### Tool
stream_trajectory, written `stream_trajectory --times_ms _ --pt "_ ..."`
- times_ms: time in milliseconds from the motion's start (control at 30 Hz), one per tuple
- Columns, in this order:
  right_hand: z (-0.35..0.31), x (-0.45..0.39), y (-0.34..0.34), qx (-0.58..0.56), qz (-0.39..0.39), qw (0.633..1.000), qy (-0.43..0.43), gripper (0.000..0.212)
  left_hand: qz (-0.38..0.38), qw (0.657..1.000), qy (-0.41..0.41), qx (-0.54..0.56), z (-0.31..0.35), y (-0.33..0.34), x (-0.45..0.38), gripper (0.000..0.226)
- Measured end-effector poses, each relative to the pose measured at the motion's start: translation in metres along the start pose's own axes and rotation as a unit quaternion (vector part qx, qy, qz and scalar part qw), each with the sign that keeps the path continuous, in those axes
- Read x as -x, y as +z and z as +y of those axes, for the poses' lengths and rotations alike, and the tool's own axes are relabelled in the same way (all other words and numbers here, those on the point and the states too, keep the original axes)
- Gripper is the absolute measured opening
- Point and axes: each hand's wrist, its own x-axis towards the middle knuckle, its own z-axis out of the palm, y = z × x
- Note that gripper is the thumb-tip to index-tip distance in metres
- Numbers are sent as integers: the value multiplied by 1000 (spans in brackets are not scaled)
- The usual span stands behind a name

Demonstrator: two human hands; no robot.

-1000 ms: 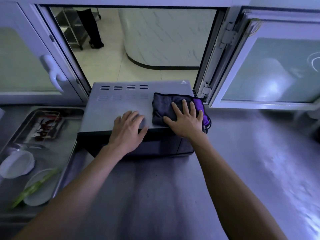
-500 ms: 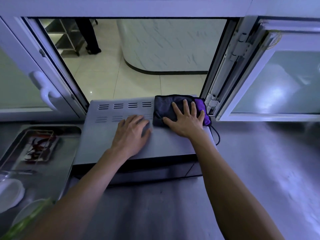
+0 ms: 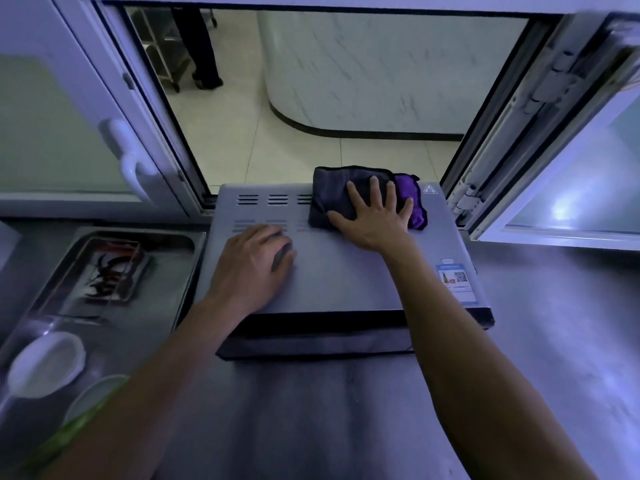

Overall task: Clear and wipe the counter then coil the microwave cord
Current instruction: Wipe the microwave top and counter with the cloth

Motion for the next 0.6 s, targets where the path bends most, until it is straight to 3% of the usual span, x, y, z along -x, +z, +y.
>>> stream_trajectory --times_ms 367,600 --pt "-132 36 32 18 -26 998 -63 87 16 999 -51 9 -74 -50 76 34" --pt "-161 78 47 26 -28 996 -77 85 24 998 -50 11 -95 -70 105 27"
